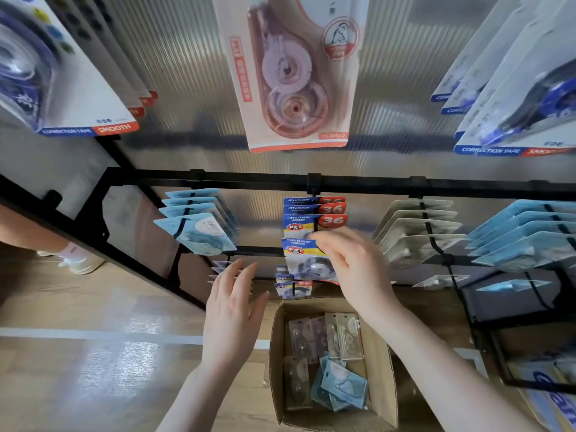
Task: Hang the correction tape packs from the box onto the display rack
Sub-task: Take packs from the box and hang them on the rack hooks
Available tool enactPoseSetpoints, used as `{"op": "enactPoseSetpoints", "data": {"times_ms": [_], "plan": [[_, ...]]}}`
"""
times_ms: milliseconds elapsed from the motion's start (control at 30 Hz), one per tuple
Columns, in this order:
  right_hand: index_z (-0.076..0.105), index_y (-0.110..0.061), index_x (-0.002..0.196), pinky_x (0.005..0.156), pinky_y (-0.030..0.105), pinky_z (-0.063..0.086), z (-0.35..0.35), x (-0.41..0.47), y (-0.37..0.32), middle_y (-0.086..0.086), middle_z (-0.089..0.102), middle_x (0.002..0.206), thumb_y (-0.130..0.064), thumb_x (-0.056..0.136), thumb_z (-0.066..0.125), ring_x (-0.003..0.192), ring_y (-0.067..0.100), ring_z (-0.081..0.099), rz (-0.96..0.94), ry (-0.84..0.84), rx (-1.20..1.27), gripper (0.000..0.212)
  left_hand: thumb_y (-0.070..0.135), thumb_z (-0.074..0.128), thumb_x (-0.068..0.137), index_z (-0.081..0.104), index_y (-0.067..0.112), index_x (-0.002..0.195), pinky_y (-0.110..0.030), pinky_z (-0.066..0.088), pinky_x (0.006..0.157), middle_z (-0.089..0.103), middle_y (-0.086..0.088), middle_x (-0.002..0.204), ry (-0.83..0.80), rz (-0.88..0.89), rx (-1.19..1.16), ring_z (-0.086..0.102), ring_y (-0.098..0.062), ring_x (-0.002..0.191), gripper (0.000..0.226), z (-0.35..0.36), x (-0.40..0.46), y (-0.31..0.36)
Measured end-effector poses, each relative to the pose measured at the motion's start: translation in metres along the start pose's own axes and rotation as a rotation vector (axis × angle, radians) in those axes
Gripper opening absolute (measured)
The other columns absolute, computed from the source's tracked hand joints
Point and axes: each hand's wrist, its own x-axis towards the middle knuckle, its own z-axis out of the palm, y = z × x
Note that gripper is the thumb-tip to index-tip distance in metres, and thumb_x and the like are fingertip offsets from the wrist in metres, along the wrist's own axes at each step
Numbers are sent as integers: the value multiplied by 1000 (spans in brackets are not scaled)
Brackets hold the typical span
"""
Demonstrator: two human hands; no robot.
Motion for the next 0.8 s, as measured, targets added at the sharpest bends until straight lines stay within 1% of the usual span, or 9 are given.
{"op": "enactPoseSetpoints", "data": {"times_ms": [167, 267, 367, 467, 533, 600, 667, 733, 800], "plan": [[69, 0, 93, 60, 24, 49, 2, 6, 3, 12, 71, 84, -18, 74, 61, 74, 24, 68, -93, 8, -78, 27, 11, 75, 75, 56, 10, 120, -44, 46, 90, 54, -15, 126, -20, -1, -6, 48, -29, 114, 50, 6, -1, -3], [70, -2, 96, 61, 32, 54, 4, 11, 9, 12, 71, 87, -17, 75, 61, 78, 27, 68, -104, -2, -101, 28, 12, 74, 76, 55, 11, 121, -44, 45, 92, 53, -14, 127, -35, 11, -10, 49, -31, 115, 49, 8, -1, -4], [69, -3, 100, 65, 36, 55, 7, 16, 13, 12, 70, 90, -13, 79, 58, 82, 29, 67, -94, -7, -84, 27, 13, 73, 77, 54, 12, 122, -43, 44, 93, 53, -13, 127, -44, 18, -24, 50, -31, 116, 49, 9, -2, -4], [69, -3, 103, 63, 36, 56, 10, 19, 16, 12, 69, 90, -7, 79, 64, 81, 28, 67, -76, 2, -113, 24, 14, 72, 79, 52, 14, 123, -44, 44, 93, 52, -12, 128, -52, 15, -20, 49, -30, 117, 49, 10, -4, -5], [69, -4, 105, 67, 36, 55, 10, 18, 17, 12, 69, 92, -2, 79, 68, 83, 28, 66, -58, 28, -166, 26, 15, 71, 79, 52, 15, 124, -45, 44, 93, 51, -11, 129, -56, 15, -13, 48, -31, 117, 48, 10, -6, -6], [68, -4, 105, 71, 34, 53, 8, 14, 17, 10, 69, 93, -11, 86, 59, 85, 27, 65, -52, 99, -220, 22, 15, 71, 79, 53, 15, 123, -45, 44, 93, 51, -12, 129, -58, 13, -10, 48, -31, 117, 47, 10, -8, -6], [66, -5, 107, 75, 32, 51, 3, 7, 17, 9, 67, 97, -23, 91, 46, 89, 25, 63, -14, 134, -247, 31, 17, 69, 82, 55, 15, 123, -45, 44, 94, 51, -11, 129, -55, 14, -13, 47, -31, 118, 43, 10, -10, -5], [62, -7, 113, 81, 29, 47, -1, -3, 19, 8, 65, 103, -28, 92, 42, 96, 23, 59, 51, 144, -239, 36, 24, 61, 85, 56, 16, 122, -45, 44, 94, 52, -11, 128, -48, 22, -16, 48, -31, 117, 38, 10, -11, -4], [58, -7, 118, 86, 26, 43, -4, -17, 21, 9, 63, 109, -30, 92, 41, 102, 20, 55, 114, 148, -216, 38, 29, 56, 83, 56, 18, 121, -45, 44, 94, 52, -11, 128, -48, 29, -24, 48, -31, 116, 39, 9, -14, -1]]}}
